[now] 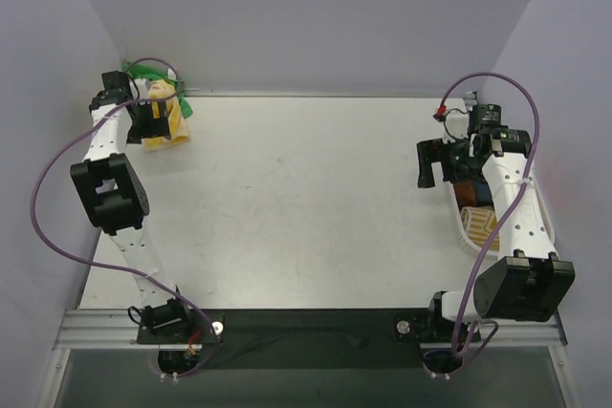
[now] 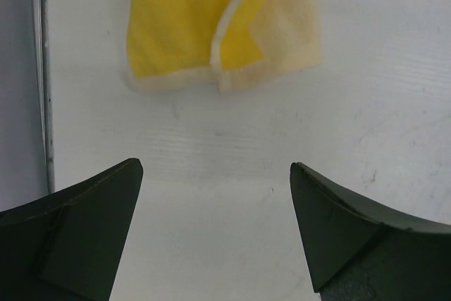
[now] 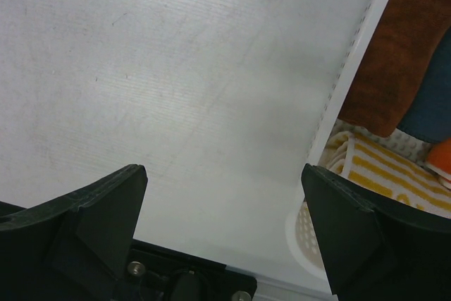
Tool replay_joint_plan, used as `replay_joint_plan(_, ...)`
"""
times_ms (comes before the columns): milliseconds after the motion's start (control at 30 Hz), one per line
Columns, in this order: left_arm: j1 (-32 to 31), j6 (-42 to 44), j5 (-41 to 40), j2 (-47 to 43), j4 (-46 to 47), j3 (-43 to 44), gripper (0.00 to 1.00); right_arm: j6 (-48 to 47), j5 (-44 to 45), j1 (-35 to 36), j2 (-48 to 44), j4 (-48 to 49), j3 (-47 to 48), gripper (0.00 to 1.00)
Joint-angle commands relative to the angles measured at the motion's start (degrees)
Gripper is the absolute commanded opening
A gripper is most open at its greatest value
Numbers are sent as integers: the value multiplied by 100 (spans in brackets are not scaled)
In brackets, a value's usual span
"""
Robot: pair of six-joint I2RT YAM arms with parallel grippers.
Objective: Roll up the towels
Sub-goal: Grab a towel with the left arm
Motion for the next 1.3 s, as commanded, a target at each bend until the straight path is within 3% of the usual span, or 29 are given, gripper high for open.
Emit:
replay_joint_plan(0, 132, -177, 187, 621, 146, 939, 97, -173, 296, -54, 43, -450, 295, 100)
replay_joint_plan(533, 238, -502, 1225, 2353, 656, 2778, 97, -436, 858, -133, -71, -706, 242, 100)
replay_joint_plan(733, 132, -626, 1357, 2635, 744, 2884, 90, -489, 929, -239, -212, -749, 110, 100)
replay_joint_plan(800, 80, -547, 1427, 2679, 744, 2875, 84, -507, 911, -257, -247, -767, 84, 100)
replay_joint_plan(833, 62, -529, 1445, 2688, 736, 2875, 72, -515, 911, -265, -256, -785, 75, 100)
replay_joint_plan(900, 62, -494, 1576, 2653, 744, 2857, 61, -524, 911, -274, -273, -802, 75, 100)
replay_joint_plan(933, 53, -494, 1630, 2627, 736, 2840, 49, -524, 911, -283, -291, -802, 66, 100)
replay_joint_plan(1000, 44, -476, 1858, 2495, 744, 2770, 36, -524, 894, -283, -309, -811, 66, 100)
replay_joint_plan(1067, 18, -459, 2016, 2276, 736, 2673, 16, -524, 815, -283, -300, -802, 57, 100)
replay_joint_plan(1167, -122, -354, 2236, 1916, 596, 2620, 0, -498, 675, -292, -256, -811, 75, 100)
replay_joint_plan(1267, -420, 23, 2464, 1538, 210, 2576, 0, -454, 569, -283, -160, -811, 154, 100)
